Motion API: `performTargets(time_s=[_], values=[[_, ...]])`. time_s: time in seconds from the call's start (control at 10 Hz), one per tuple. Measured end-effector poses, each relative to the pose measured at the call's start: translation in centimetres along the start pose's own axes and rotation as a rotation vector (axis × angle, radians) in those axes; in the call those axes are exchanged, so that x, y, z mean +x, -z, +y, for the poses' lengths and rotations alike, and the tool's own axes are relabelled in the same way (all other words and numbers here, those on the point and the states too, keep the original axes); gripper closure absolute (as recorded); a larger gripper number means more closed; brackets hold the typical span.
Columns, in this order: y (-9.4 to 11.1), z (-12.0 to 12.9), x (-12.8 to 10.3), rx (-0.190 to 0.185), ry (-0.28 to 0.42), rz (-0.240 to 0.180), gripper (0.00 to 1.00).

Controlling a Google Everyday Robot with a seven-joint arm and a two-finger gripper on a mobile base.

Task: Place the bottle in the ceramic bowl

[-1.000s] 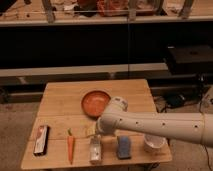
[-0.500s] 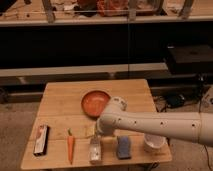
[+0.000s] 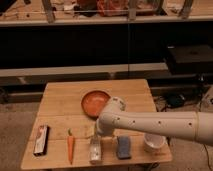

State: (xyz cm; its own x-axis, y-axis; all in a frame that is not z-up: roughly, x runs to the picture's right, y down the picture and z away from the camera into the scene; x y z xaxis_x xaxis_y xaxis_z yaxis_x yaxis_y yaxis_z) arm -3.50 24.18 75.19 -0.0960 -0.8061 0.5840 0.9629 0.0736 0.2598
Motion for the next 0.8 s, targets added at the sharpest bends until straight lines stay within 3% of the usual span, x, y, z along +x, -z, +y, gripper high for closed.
performTargets(time_s=[0.8], values=[[-0.17,-0.05,-0.16,-0.003,-0.005,-0.004,0.2]])
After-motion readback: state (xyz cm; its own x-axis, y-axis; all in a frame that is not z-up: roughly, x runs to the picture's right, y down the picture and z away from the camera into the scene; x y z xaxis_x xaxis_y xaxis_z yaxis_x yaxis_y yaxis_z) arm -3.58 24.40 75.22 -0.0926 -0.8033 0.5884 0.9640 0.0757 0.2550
